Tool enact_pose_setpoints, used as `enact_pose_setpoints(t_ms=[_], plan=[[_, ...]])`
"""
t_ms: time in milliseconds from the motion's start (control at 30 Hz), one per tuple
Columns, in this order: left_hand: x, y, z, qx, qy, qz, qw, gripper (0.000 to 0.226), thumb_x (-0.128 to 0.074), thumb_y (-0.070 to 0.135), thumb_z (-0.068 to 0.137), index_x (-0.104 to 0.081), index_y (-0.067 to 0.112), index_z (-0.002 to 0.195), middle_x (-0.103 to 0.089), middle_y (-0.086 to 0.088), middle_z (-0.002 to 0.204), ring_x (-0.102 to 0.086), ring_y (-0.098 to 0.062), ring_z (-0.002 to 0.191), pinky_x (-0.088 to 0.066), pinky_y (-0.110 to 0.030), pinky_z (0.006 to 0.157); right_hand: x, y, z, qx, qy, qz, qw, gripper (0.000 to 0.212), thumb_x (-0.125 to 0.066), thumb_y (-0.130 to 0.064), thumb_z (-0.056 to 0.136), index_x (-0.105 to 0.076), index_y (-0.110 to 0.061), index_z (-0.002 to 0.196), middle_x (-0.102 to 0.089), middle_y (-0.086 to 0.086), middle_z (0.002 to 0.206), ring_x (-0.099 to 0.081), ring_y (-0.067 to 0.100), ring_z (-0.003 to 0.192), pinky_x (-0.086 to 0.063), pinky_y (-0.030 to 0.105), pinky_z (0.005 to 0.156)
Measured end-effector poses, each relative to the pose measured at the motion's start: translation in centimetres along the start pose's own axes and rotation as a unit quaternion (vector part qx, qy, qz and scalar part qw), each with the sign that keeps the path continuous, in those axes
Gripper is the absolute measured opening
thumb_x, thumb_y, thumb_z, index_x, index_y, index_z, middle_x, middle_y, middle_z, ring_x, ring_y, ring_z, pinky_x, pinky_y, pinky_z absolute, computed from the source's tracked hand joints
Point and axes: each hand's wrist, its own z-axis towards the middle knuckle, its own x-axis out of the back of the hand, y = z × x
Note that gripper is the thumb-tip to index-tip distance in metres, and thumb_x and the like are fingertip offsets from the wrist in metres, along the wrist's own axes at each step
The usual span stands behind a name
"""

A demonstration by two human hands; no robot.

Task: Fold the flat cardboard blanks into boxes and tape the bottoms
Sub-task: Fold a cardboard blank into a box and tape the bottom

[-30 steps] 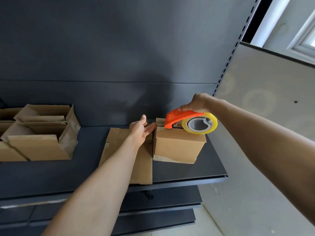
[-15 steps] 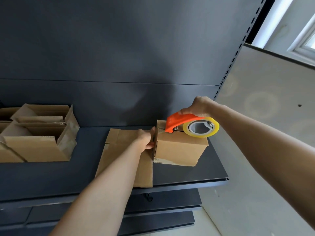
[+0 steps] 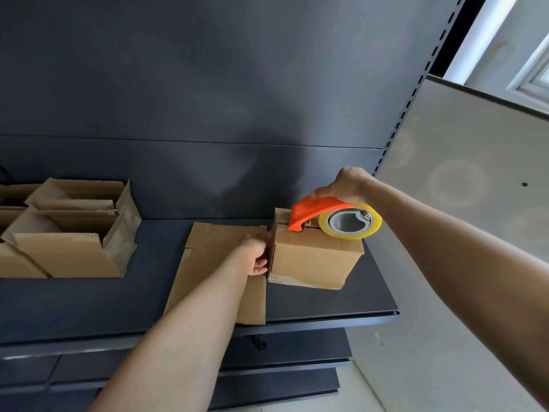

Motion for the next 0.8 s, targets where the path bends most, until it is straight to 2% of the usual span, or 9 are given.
enact_pose_setpoints(t_ms=[100,167,200,233,300,367,467,633,800], plan=[[-0.4,-1.6,0.4,-0.015,0.003,-0.021,1.000,0.039,-0.045,0.017,0.101,-0.038,0.006,0.138,-0.051,-0.010,0.105,-0.056,-0.018,0.083,-0.052,-0.034,0.086,-0.1,0.1,0.0,-0.003,0.002,0.004,1.000,0.055,-0.060,-0.067,0.078,-0.055,-0.013,0.079,-0.053,0.004,0.069,-0.054,0.021,0.068,-0.037,0.026,0.053],[-0.6,-1.0,0.5,-0.091,0.049,-0.010,0.995,0.034,-0.045,0.009,0.099,-0.044,0.003,0.133,-0.053,-0.013,0.118,-0.056,-0.025,0.104,-0.048,-0.035,0.097,-0.2,0.1,0.1,-0.006,0.005,-0.001,1.000,0.055,-0.061,-0.067,0.076,-0.055,-0.012,0.079,-0.053,0.005,0.070,-0.055,0.023,0.071,-0.040,0.028,0.059],[-0.7,-0.2,0.5,-0.149,0.084,0.003,0.985,0.032,-0.046,0.008,0.098,-0.048,0.003,0.129,-0.056,-0.013,0.121,-0.056,-0.025,0.108,-0.047,-0.035,0.097,-0.2,0.0,0.1,-0.008,0.006,-0.003,1.000,0.056,-0.061,-0.067,0.076,-0.056,-0.012,0.080,-0.052,0.004,0.069,-0.056,0.024,0.073,-0.040,0.029,0.061],[-0.8,0.7,0.3,-0.213,0.107,0.004,0.971,0.028,-0.050,0.010,0.097,-0.054,0.003,0.123,-0.059,-0.013,0.120,-0.056,-0.023,0.107,-0.047,-0.033,0.094,-0.2,-0.1,0.1,-0.008,0.005,-0.004,1.000,0.056,-0.061,-0.067,0.075,-0.056,-0.012,0.082,-0.052,0.004,0.069,-0.057,0.025,0.075,-0.041,0.030,0.063],[-1.2,2.4,-1.1,-0.318,0.089,0.005,0.944,0.020,-0.057,0.015,0.094,-0.063,0.007,0.111,-0.061,-0.008,0.115,-0.056,-0.016,0.101,-0.044,-0.022,0.084,-0.2,-0.2,0.2,-0.009,0.003,-0.002,1.000,0.055,-0.062,-0.067,0.075,-0.057,-0.012,0.083,-0.052,0.004,0.068,-0.057,0.025,0.076,-0.042,0.030,0.064],[-1.9,3.0,-1.8,-0.359,0.040,0.033,0.932,0.014,-0.059,0.015,0.093,-0.068,0.013,0.104,-0.054,-0.005,0.118,-0.053,-0.013,0.104,-0.041,-0.019,0.086,-0.2,-0.1,0.2,-0.010,0.005,-0.002,1.000,0.055,-0.062,-0.067,0.075,-0.058,-0.012,0.084,-0.053,0.004,0.069,-0.058,0.025,0.075,-0.043,0.029,0.064],[-2.5,2.6,-2.0,-0.353,0.021,0.047,0.934,0.018,-0.055,0.011,0.095,-0.070,0.015,0.104,-0.048,-0.001,0.121,-0.047,-0.011,0.107,-0.035,-0.022,0.090,-0.1,0.2,0.2,-0.012,0.006,0.000,1.000,0.056,-0.061,-0.067,0.076,-0.059,-0.012,0.087,-0.054,0.004,0.071,-0.059,0.025,0.076,-0.043,0.030,0.065],[-2.7,3.0,-2.4,-0.330,0.022,0.055,0.942,0.024,-0.052,0.010,0.097,-0.069,0.014,0.114,-0.064,-0.004,0.116,-0.054,-0.018,0.109,-0.037,-0.024,0.088,0.5,1.0,0.1,0.001,-0.007,0.000,1.000,0.058,-0.058,-0.071,0.075,-0.055,-0.013,0.079,-0.054,0.004,0.071,-0.057,0.024,0.075,-0.042,0.030,0.067],[-3.9,3.4,-2.7,-0.281,0.015,-0.014,0.960,0.023,-0.055,0.018,0.097,-0.068,0.012,0.114,-0.065,-0.001,0.107,-0.053,-0.013,0.102,-0.035,-0.023,0.086,1.0,2.4,0.3,0.028,-0.041,0.009,0.999,0.054,-0.057,-0.071,0.077,-0.053,-0.018,0.071,-0.057,0.004,0.073,-0.056,0.020,0.071,-0.042,0.031,0.071]])
